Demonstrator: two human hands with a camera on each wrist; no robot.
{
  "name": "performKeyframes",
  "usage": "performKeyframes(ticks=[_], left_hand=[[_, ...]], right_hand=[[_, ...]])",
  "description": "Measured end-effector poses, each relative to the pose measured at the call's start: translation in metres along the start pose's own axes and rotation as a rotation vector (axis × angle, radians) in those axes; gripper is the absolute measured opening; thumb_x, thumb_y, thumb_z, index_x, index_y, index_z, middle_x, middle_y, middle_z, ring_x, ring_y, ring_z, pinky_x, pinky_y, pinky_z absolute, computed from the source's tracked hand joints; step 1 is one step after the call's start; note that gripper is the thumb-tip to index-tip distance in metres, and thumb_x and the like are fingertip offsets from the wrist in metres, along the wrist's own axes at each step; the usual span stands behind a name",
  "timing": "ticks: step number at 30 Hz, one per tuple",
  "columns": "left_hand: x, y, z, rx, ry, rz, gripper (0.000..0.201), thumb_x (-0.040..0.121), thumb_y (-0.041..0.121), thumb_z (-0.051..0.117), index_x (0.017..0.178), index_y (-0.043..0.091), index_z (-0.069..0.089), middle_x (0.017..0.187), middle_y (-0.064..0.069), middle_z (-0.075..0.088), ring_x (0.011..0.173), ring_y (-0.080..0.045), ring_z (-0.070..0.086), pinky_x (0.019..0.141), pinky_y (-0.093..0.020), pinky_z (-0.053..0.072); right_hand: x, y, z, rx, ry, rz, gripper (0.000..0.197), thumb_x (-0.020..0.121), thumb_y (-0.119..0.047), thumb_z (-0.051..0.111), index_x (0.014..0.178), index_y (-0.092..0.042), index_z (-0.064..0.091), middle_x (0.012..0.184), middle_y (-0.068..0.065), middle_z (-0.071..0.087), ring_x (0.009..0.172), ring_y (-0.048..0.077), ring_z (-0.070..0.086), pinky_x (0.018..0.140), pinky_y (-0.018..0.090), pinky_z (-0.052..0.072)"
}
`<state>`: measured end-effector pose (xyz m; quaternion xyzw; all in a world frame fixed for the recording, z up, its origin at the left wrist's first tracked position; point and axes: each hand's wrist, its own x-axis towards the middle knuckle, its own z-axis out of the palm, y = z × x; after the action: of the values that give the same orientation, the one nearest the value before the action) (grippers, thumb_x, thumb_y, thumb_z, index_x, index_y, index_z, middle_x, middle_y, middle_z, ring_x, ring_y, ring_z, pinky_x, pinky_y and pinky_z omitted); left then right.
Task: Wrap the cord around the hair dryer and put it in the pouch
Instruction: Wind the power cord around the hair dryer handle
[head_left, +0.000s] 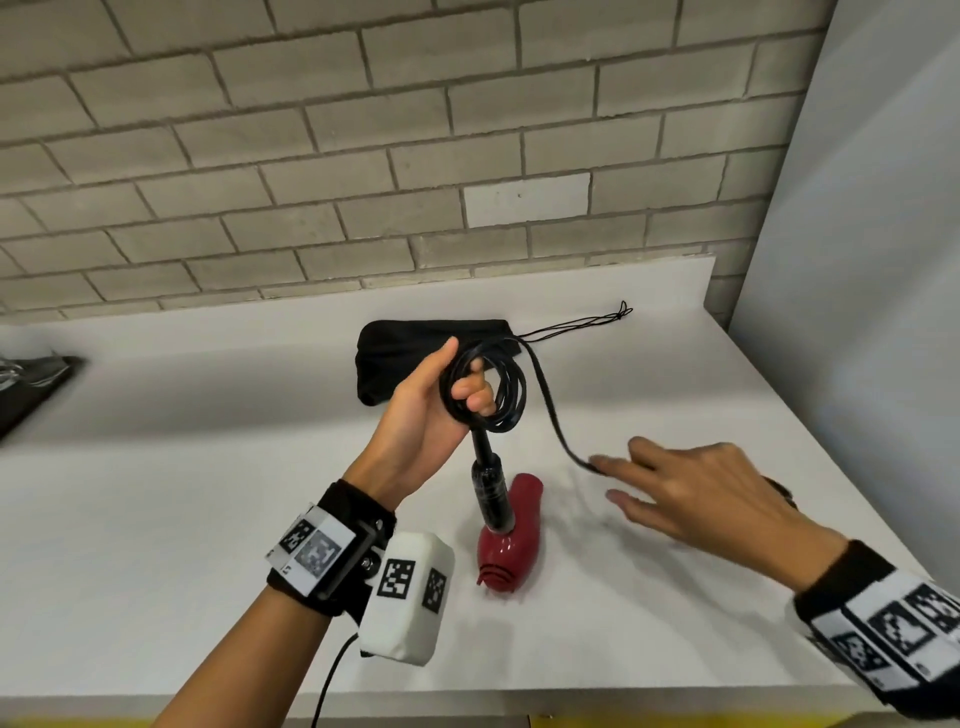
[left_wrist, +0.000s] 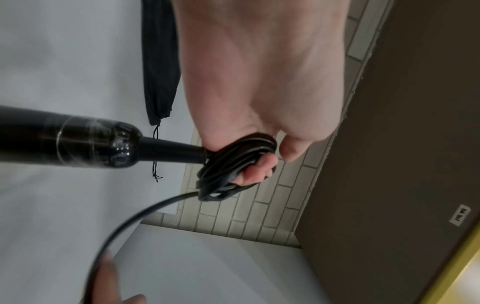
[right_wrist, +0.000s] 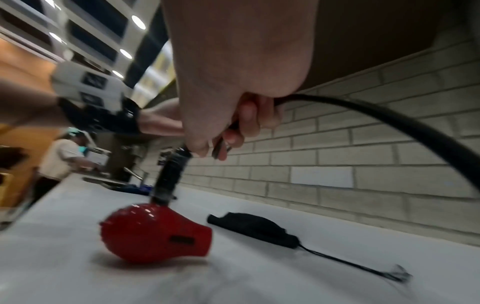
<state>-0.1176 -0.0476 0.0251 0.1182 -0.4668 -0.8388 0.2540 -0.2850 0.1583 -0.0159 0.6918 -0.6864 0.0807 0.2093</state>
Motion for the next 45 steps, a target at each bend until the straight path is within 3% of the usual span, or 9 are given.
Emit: performKeyframes(ticks=[6,14,18,21,24,28,33,38,45], left_hand=[[-0.006,-0.001,0.015,0.026,-0.091,-0.017,0.037,0.089,0.037,0.04,0.087,0.003,0.054,0.061,0.0,0.04,0.061,-0.015,0.042,0.064,-0.025,0.039],[-0.015,-0.005,0.042,0.349,-0.259,-0.124,0.069,0.082,0.065,0.022,0.093,0.009,0.061,0.074,-0.005,0.054,0.07,-0.016,0.053,0.069,-0.026,0.044],[-0.019,-0.009,0.04,0.503,-0.313,-0.044,0.079,0.076,0.077,0.033,0.1,0.005,0.058,0.061,0.007,0.041,0.06,-0.011,0.042,0.066,-0.026,0.037],[-0.022,-0.011,0.034,0.63,-0.249,0.027,0.063,0.089,0.053,0.048,0.109,-0.007,0.053,0.056,0.015,0.035,0.052,-0.008,0.034,0.057,-0.02,0.033],[-0.024,-0.006,0.032,0.557,-0.212,0.061,0.03,0.095,0.03,0.041,0.076,0.011,0.055,0.052,0.016,0.027,0.049,-0.009,0.025,0.051,-0.02,0.027],[-0.024,0.001,0.016,0.498,-0.167,0.065,0.032,0.094,0.032,0.041,0.069,0.013,0.036,0.053,0.009,0.018,0.047,-0.01,0.023,0.051,-0.021,0.027],[-0.017,-0.002,0.016,0.453,-0.294,0.023,0.035,0.097,0.035,0.042,0.069,0.014,0.038,0.052,0.012,0.025,0.047,-0.007,0.027,0.051,-0.02,0.029],[-0.012,-0.007,0.019,0.41,-0.384,-0.001,0.032,0.086,0.032,0.061,0.064,0.018,0.042,0.052,0.013,0.033,0.047,-0.007,0.03,0.051,-0.021,0.03],[-0.011,-0.004,0.021,0.456,-0.383,0.002,0.029,0.094,0.017,0.046,0.066,0.02,0.046,0.053,0.008,0.031,0.049,-0.01,0.028,0.051,-0.021,0.032]], right_hand=[[0.024,-0.037,-0.021,-0.007,0.088,-0.285,0.03,0.076,-0.013,0.073,0.102,-0.025,0.067,0.068,-0.006,0.047,0.049,0.014,0.017,0.034,0.023,0.018],[0.085,-0.029,-0.073,-0.051,0.231,-0.372,0.021,0.085,-0.009,0.054,0.089,-0.026,0.066,0.073,-0.005,0.058,0.044,0.017,0.031,0.035,0.025,0.024],[0.105,-0.008,-0.085,0.154,0.193,-0.239,0.022,0.089,-0.042,0.046,0.094,-0.023,0.057,0.067,-0.007,0.062,0.042,0.02,0.045,0.041,0.024,0.031],[0.106,0.012,-0.077,0.259,0.063,-0.095,0.038,0.083,-0.062,0.037,0.097,-0.027,0.04,0.066,-0.011,0.056,0.05,0.015,0.044,0.047,0.025,0.031],[0.097,0.036,-0.062,0.175,0.029,-0.133,0.042,0.09,-0.06,0.027,0.091,-0.023,0.047,0.071,-0.01,0.06,0.056,0.014,0.043,0.046,0.024,0.03],[0.065,0.085,-0.03,0.127,-0.095,-0.039,0.045,0.097,-0.053,0.01,0.085,-0.022,0.041,0.081,-0.005,0.051,0.073,0.017,0.044,0.066,0.033,0.044],[0.044,0.096,0.01,-0.202,-0.049,0.163,0.022,0.092,-0.031,0.055,0.091,-0.01,0.063,0.096,0.012,0.049,0.082,0.03,0.04,0.066,0.037,0.033],[0.065,0.063,0.006,0.643,0.124,0.477,0.013,0.09,-0.019,0.062,0.095,-0.012,0.072,0.083,0.002,0.057,0.07,0.003,0.057,0.07,0.01,0.037],[0.084,0.015,0.004,1.603,0.139,0.642,0.016,0.082,-0.021,0.062,0.09,-0.009,0.071,0.078,0.004,0.069,0.065,0.008,0.062,0.067,0.014,0.052]])
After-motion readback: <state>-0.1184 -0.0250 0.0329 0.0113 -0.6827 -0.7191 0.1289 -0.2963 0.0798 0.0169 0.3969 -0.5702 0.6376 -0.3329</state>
